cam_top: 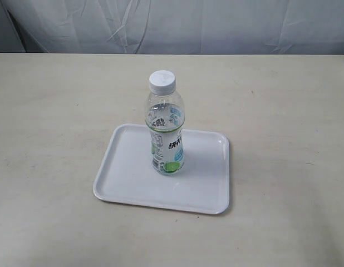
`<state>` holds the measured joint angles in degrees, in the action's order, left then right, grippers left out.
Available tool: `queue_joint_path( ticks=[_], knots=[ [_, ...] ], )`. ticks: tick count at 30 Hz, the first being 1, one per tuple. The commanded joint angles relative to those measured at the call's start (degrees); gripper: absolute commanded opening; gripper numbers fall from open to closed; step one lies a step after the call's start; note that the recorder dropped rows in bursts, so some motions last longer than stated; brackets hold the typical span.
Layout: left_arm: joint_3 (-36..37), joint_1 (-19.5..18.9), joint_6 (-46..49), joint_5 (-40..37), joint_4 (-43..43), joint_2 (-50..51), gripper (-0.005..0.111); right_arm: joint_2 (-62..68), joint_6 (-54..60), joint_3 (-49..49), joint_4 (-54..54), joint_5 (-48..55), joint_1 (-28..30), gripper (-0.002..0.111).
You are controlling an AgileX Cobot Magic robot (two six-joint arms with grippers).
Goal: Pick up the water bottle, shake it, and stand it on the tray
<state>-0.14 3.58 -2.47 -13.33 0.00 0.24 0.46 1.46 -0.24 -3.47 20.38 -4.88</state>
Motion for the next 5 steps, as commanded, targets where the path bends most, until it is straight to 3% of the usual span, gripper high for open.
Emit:
queue_joint_path(
  ticks=[1, 5],
  knots=[
    [0.1, 0.0, 0.0, 0.1, 0.0, -0.2, 0.0, -0.5, 0.2, 0.2, 0.0, -0.4, 0.3, -0.001],
    [0.1, 0.0, 0.0, 0.1, 0.0, -0.2, 0.0, -0.5, 0.2, 0.2, 0.0, -0.4, 0.3, -0.001]
  ],
)
